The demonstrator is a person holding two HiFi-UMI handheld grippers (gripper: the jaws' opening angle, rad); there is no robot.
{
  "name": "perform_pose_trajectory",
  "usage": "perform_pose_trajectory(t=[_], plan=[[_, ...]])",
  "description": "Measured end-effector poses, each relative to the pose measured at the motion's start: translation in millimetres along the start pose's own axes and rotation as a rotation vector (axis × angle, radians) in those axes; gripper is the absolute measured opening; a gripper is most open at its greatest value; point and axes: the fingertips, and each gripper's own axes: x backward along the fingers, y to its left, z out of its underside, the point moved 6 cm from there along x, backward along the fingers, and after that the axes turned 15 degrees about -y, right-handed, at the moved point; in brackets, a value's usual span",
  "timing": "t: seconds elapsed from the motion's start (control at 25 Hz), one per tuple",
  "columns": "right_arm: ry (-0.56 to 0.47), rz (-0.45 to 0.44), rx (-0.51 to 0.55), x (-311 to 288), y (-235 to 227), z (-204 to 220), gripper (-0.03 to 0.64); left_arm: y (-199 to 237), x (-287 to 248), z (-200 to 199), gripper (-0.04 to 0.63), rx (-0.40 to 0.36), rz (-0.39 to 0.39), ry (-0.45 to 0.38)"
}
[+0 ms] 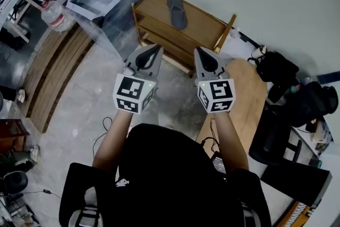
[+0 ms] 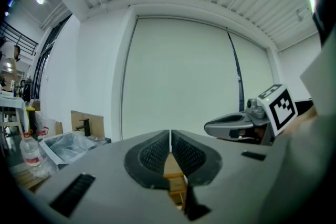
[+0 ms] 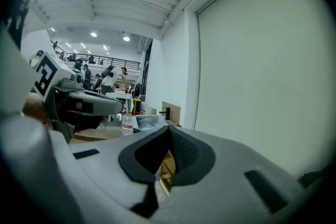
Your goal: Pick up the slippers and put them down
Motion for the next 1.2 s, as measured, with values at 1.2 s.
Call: perform_pose_trajectory(t=[1.2], plan=[[0.098, 0.064, 0.024, -261, -47, 37, -0.005, 224, -170, 31, 0.012, 0.080, 0.086, 0.052]])
